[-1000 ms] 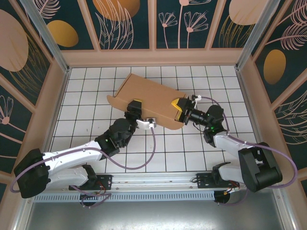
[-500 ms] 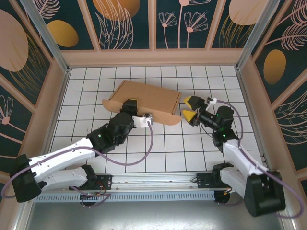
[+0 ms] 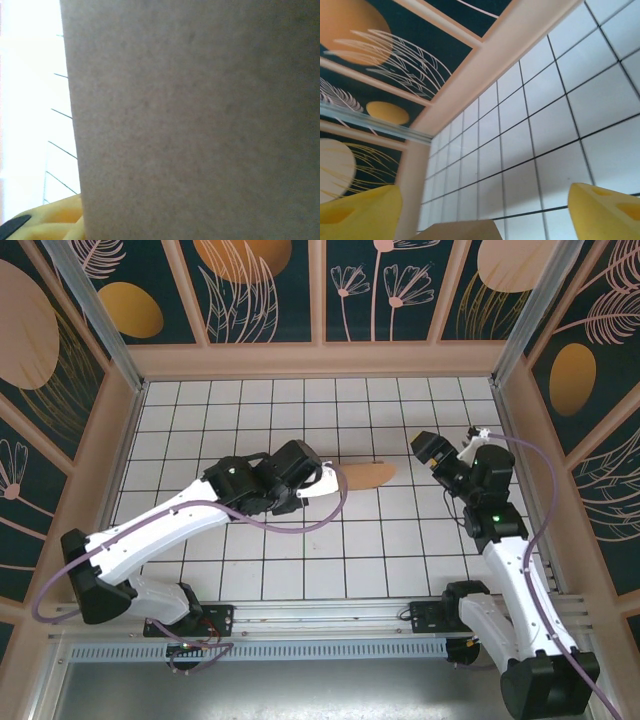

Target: Fold the paper box

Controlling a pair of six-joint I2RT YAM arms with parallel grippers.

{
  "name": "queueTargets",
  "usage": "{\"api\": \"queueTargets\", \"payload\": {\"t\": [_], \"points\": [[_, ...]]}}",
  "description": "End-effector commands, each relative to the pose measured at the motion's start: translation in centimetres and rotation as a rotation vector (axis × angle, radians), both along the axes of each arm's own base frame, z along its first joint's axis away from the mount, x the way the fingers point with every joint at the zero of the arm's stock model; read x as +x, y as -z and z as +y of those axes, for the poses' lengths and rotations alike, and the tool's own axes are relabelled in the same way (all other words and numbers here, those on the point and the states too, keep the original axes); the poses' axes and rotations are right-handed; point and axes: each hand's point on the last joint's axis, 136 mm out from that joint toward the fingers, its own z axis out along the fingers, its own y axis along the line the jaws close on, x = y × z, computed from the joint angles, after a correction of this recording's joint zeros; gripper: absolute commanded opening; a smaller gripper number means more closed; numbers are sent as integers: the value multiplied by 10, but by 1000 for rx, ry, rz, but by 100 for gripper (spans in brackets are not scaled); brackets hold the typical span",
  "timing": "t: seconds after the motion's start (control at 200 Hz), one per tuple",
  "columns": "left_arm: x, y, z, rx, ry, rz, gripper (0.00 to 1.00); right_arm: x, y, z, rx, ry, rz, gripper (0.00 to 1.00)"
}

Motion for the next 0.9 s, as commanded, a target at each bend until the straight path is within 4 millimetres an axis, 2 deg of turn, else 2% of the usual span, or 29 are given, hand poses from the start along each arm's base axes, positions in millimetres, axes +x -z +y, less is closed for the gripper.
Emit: {"api": "queueTargets", "payload": {"t": [0.0,0.125,0.205,0.34,0.44,0.56,0.581,0.661,0.776,0.896], "points": [[-17,16,7,40,-49,127,30,-5,-6,2,-104,-50,-16,80],[-18,23,-6,40,-34,180,28,-9,-15,24,-94,-195,-5,64],[-20,28,-15,39,-15,213,29,-12,-27,31,-138,-217,-22,52],[-24,48,-28,71,27,288,33,-24,-51,52,-119,-307,-63,33],[-24,64,-33,113,42,326,35,-31,-52,71,-100,-386,-48,23],[-24,71,-42,119,71,352,35,-39,-45,90,-117,-439,-31,6],[-24,81,-44,141,72,370,35,-41,-43,92,-112,-450,-26,5],[-24,90,-47,161,89,385,35,-45,-33,98,-95,-476,-2,0],[-21,104,-49,201,110,396,34,-46,-20,96,-79,-459,24,0],[-17,116,-51,229,120,404,34,-44,2,91,-89,-426,98,0]]}}
